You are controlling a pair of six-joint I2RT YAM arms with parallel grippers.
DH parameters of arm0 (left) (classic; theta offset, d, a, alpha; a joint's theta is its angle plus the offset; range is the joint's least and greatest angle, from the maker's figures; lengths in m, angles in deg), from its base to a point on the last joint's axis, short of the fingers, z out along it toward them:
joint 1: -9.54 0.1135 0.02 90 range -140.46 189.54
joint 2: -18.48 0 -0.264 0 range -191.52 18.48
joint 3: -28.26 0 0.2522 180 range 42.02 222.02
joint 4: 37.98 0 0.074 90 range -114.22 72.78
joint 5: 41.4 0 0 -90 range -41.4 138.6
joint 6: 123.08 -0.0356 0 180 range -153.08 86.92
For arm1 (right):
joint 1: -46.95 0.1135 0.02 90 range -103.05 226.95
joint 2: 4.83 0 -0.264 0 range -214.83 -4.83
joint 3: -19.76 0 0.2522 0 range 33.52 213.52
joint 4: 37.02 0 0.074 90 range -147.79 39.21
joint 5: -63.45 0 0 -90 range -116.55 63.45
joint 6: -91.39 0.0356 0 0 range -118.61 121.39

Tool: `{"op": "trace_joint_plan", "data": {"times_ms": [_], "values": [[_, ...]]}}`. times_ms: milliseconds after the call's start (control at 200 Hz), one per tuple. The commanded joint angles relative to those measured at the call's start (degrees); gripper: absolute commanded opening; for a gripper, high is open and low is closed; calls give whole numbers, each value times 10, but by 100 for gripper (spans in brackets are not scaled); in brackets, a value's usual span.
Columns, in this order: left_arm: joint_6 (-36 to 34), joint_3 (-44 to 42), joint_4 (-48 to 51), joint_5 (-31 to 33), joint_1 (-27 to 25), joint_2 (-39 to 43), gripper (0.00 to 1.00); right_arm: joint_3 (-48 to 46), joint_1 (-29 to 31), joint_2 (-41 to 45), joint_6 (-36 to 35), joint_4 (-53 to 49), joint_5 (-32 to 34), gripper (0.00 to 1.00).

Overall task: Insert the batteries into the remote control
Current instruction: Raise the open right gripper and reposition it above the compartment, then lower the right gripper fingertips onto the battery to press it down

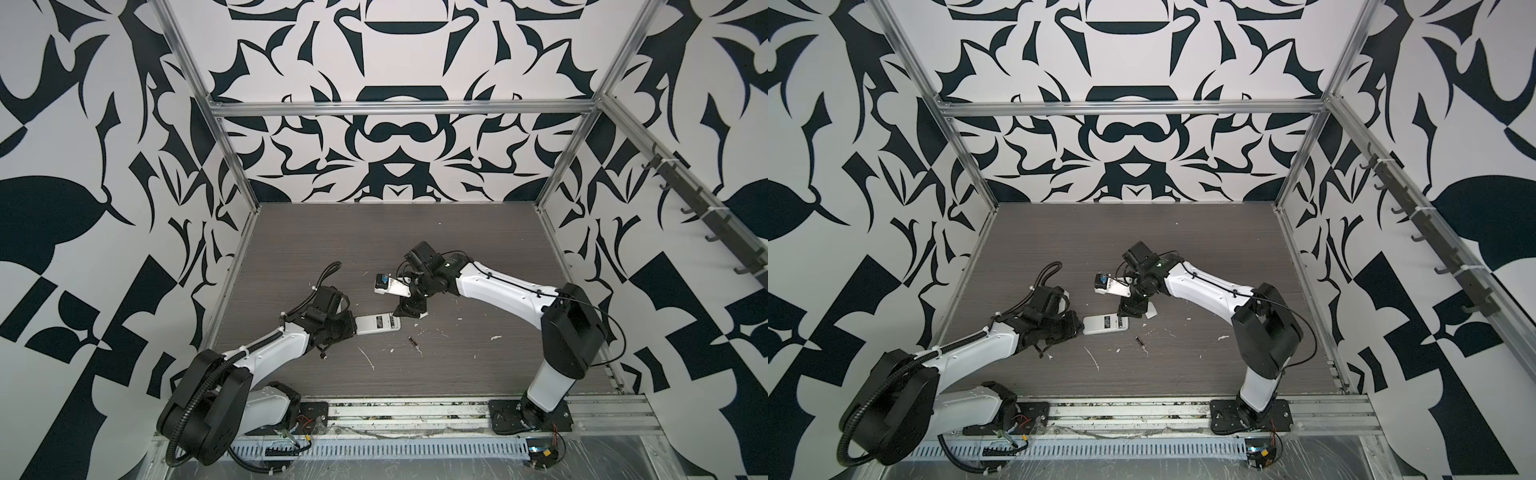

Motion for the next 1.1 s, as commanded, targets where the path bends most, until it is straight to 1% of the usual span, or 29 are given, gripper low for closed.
{"op": "trace_joint_plan", "data": {"times_ms": [0, 80, 190, 570, 775, 915, 1095], "values": [[-3, 3, 25, -6, 1, -5, 15, 16, -2, 0, -19, -2, -5, 68], [-3, 4, 26, -7, 1, -7, 15, 15, -1, -10, -19, 4, -8, 59], [-3, 2, 26, -8, 0, -5, 15, 26, 0, -28, -18, -1, -7, 54], [-2, 2, 26, -9, 1, -4, 14, 58, 11, -79, -19, -8, -4, 47], [-3, 3, 23, -9, 1, -7, 13, 76, 15, -98, -27, -37, 12, 43], [-2, 2, 23, -10, 1, -8, 13, 81, 15, -105, -31, -50, 12, 39], [-2, 2, 23, -9, 2, -9, 12, 91, 16, -115, -32, -59, 13, 35]]}}
